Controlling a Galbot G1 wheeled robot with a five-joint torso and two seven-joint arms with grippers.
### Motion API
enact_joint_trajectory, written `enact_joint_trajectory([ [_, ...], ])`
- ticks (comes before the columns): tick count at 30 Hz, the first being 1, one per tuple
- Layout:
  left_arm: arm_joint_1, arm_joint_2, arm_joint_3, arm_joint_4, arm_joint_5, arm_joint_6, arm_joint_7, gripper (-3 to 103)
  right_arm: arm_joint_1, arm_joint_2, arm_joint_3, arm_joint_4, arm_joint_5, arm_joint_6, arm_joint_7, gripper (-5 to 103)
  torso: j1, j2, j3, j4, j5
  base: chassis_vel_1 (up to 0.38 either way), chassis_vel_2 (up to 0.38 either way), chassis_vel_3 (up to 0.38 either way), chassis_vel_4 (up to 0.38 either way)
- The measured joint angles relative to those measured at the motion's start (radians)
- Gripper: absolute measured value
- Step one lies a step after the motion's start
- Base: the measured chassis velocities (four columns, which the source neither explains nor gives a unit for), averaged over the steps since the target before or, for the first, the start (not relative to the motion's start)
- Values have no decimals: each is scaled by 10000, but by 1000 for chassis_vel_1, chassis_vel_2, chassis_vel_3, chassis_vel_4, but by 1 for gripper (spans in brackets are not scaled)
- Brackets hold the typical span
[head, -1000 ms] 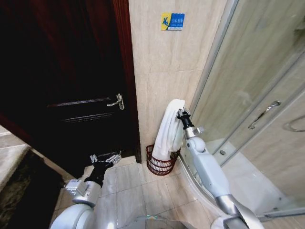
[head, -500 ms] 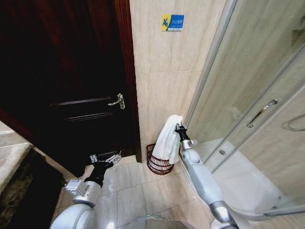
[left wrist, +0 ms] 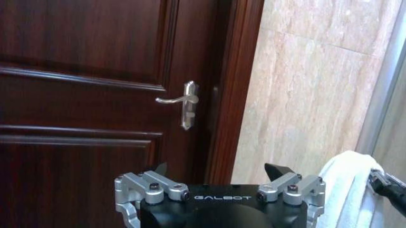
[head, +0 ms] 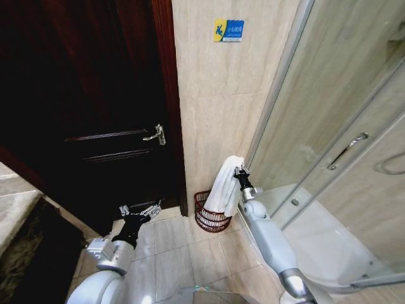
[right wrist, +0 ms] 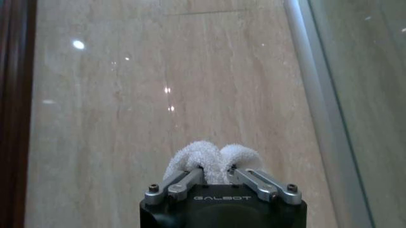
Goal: Discard the used towel into the hamper.
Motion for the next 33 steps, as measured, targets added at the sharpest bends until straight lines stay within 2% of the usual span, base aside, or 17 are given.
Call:
enact_joint_trajectory([
  [5,0,0,0,0,0,0,0,100,218,3,-97,-72,251,124,-283,9,3,-2,1,0,2,-166,169,175,-156],
  [10,-1,0,0,0,0,0,0,100,155,116,-78,-192,86,264,-418,9,6,-3,0,4,-3,-210,231,240,-220],
  [11,-1,1,0,0,0,0,0,100,-101,185,-83,-193,20,343,-392,9,9,-4,0,-2,-8,-219,191,210,-227],
  [13,-3,0,0,0,0,0,-1,100,-429,266,-96,-124,-104,393,-285,9,16,-5,2,-3,-9,-201,191,210,-170],
  [15,-2,-1,0,-1,0,0,0,100,-978,419,-69,75,-375,339,-58,9,17,-7,5,5,6,-169,145,94,-76],
  [17,-2,0,1,0,0,0,0,100,-1964,696,90,709,-727,-5,528,9,16,-7,6,-2,2,-100,45,14,-7],
  [18,-2,0,1,0,0,0,0,100,-1964,696,90,709,-727,-5,528,9,16,-7,6,-2,2,-100,14,-29,-7],
  [19,-3,1,0,0,0,0,0,100,-2488,855,230,1154,-769,-311,848,9,7,-5,1,-7,1,-21,14,-67,-29],
  [21,-1,1,0,0,0,0,0,100,-2662,917,327,1161,-736,-411,936,9,-4,-1,-2,-2,-4,28,-29,-69,15],
  [25,2,0,0,0,0,0,0,100,-2460,889,400,573,-396,-332,823,9,-7,2,-3,6,1,105,-31,-50,70],
  [30,0,0,0,0,0,0,0,100,-2144,887,393,-480,241,-105,250,9,2,1,0,-1,0,0,0,0,0],
  [33,-1,0,0,0,0,0,0,100,-2133,894,349,-828,279,-99,35,9,6,0,1,-1,1,0,0,0,0],
])
